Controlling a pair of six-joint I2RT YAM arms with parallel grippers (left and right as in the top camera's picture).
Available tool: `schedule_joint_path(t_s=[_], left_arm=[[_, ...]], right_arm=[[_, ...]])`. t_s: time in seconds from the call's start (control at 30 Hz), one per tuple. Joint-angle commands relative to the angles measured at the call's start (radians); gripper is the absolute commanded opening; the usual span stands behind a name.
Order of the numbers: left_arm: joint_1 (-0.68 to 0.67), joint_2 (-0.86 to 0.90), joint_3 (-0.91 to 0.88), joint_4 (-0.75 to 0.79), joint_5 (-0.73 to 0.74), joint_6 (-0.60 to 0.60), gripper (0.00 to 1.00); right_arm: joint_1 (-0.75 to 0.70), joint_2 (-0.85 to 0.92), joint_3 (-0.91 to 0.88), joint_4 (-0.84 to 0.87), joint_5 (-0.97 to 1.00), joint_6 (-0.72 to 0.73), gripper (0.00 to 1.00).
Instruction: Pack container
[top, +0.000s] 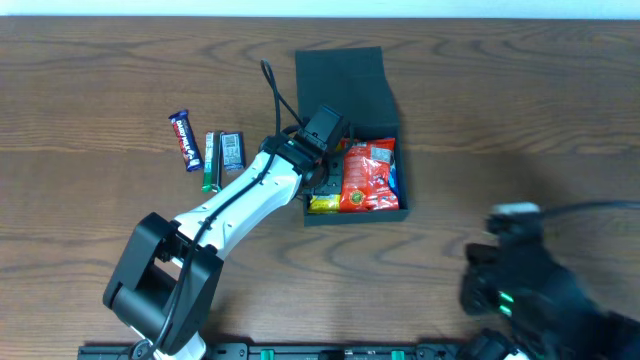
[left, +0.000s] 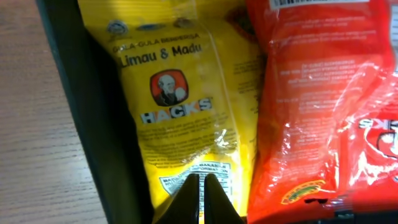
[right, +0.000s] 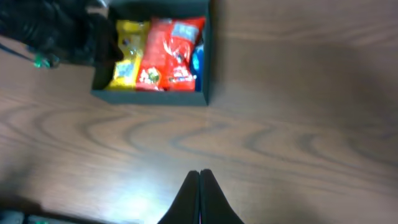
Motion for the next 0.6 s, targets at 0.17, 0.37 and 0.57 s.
schedule_joint_path(t_s=[0.17, 0.37, 0.57], left_arm=[[-0.001, 0.016, -0.004, 0.001, 0.017, 0.017, 0.06], [-0.001, 0.018, -0.004, 0.002, 0.017, 0.017, 0.06], [-0.001, 0.018, -0.004, 0.01, 0.017, 0.017, 0.06]], right_arm=[[-0.179, 0.115, -0.21, 0.234, -0.123, 0.0, 0.01], [-0.455, 0.275, -0.21, 0.336, -0.378, -0.189, 0.01], [-0.679, 0.493, -0.218, 0.425, -0.63, -0.344, 0.01]])
